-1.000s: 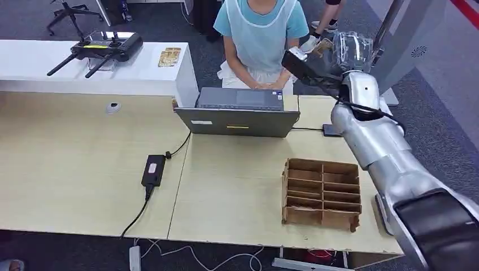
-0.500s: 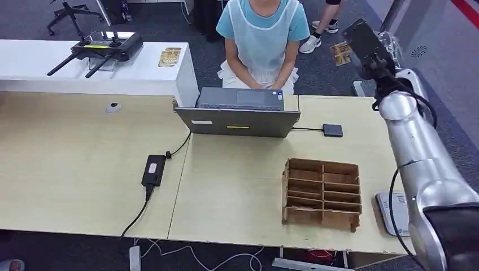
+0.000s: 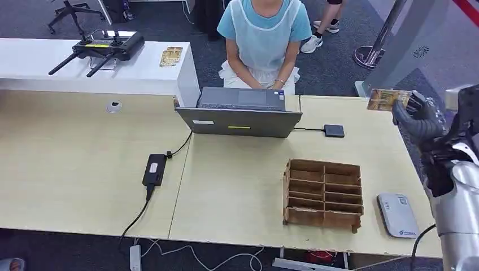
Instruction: Pass the card to the sensor for recognition and then transmit it.
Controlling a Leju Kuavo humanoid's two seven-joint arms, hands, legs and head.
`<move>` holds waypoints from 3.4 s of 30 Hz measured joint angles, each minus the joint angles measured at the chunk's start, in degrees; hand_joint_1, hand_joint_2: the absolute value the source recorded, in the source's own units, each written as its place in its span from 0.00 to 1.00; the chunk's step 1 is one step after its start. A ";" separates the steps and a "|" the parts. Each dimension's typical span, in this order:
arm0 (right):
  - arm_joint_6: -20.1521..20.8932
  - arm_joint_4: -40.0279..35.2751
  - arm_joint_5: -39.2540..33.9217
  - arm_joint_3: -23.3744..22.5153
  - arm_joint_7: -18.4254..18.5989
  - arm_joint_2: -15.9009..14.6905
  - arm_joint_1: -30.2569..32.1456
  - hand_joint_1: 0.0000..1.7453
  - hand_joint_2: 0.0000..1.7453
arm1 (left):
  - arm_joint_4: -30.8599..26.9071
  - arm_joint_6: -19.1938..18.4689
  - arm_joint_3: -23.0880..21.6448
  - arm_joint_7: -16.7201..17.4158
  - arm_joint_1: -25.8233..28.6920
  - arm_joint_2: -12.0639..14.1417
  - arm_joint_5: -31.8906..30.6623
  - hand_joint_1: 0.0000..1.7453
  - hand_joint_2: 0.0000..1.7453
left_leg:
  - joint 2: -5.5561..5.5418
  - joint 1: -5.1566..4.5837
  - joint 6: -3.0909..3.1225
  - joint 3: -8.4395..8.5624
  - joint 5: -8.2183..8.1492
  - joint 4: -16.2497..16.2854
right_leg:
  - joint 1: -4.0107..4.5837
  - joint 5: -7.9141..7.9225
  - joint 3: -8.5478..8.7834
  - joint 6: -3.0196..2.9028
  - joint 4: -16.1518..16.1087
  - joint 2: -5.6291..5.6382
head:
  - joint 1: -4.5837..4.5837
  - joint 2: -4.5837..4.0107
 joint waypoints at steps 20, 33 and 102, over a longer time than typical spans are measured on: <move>13.52 4.06 -5.10 -3.26 1.42 -16.71 12.43 1.00 1.00 | 0.55 -0.83 1.18 -1.25 0.61 0.63 1.22 0.00 0.00 | 0.05 -0.02 0.03 -0.01 -0.02 0.00 | -0.03 -0.03 -0.03 0.05 -0.01 0.07 | -0.02 0.00; 12.12 9.57 -5.47 -3.61 3.26 -18.30 19.73 1.00 1.00 | 0.55 -1.51 1.20 -0.99 1.06 1.40 1.42 0.00 0.00 | 0.06 -0.02 0.07 -0.02 -0.05 0.00 | -0.03 -0.09 -0.04 0.12 -0.01 0.08 | -0.02 0.00; 6.96 11.38 4.32 0.17 8.11 -17.60 26.41 1.00 1.00 | 0.55 0.48 0.75 0.22 1.02 2.21 3.06 0.00 0.00 | 0.13 -0.05 0.14 0.00 -0.10 0.00 | -0.05 -0.11 -0.03 0.12 -0.01 0.11 | -0.02 0.00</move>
